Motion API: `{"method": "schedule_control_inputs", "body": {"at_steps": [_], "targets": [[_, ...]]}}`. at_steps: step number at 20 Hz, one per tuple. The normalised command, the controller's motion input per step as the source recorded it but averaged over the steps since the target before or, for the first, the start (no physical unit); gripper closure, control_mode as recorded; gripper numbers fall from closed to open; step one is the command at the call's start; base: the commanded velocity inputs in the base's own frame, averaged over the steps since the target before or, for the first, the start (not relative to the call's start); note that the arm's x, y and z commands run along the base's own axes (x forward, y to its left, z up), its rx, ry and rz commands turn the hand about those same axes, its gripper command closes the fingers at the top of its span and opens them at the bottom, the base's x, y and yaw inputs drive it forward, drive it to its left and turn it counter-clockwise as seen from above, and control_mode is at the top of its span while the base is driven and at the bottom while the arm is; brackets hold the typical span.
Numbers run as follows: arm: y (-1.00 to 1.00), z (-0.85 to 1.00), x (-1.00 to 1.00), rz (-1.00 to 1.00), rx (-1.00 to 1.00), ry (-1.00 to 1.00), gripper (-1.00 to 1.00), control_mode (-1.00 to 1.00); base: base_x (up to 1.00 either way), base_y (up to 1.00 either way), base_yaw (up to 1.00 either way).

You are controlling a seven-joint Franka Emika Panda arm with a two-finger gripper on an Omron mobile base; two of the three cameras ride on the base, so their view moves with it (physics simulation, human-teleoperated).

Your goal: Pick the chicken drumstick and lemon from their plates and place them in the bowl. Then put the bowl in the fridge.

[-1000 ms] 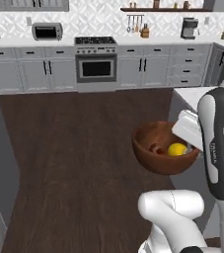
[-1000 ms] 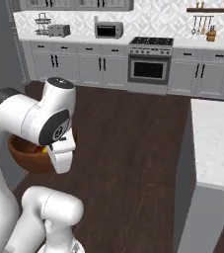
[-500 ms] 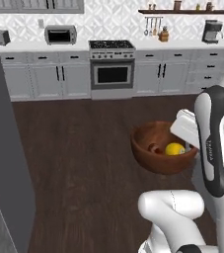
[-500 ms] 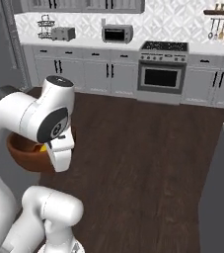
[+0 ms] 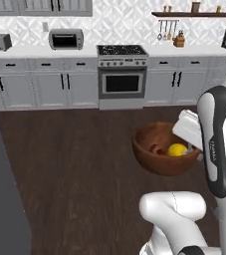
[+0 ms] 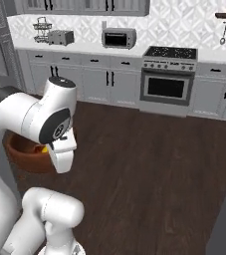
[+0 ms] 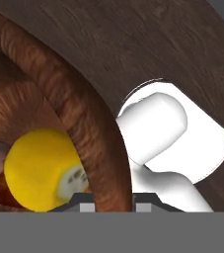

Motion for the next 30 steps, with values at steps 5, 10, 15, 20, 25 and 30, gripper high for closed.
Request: {"method": "schedule_control_inputs", "body": {"at_steps": [5,10,15,20,25,30], "targets": [[0.00,0.00,0.00,0.00,0.00,0.00,1.00,1.00,0.98,-0.23,0.52],[0.00,0.00,0.00,0.00,0.00,0.00,1.00,1.00,0.54,-0.09,0.91],[0.00,0.00,0.00,0.00,0.00,0.00,1.00,1.00,1.00,-0.53,0.65],[0.00,0.00,0.00,0.00,0.00,0.00,1.00,1.00,1.00,-0.97,0.48],[0.00,0.00,0.00,0.00,0.00,0.00,1.00,1.00,1.00,-0.92,0.47],[0.00,0.00,0.00,0.00,0.00,0.00,1.00,1.00,1.00,-0.99,0.43]]}}
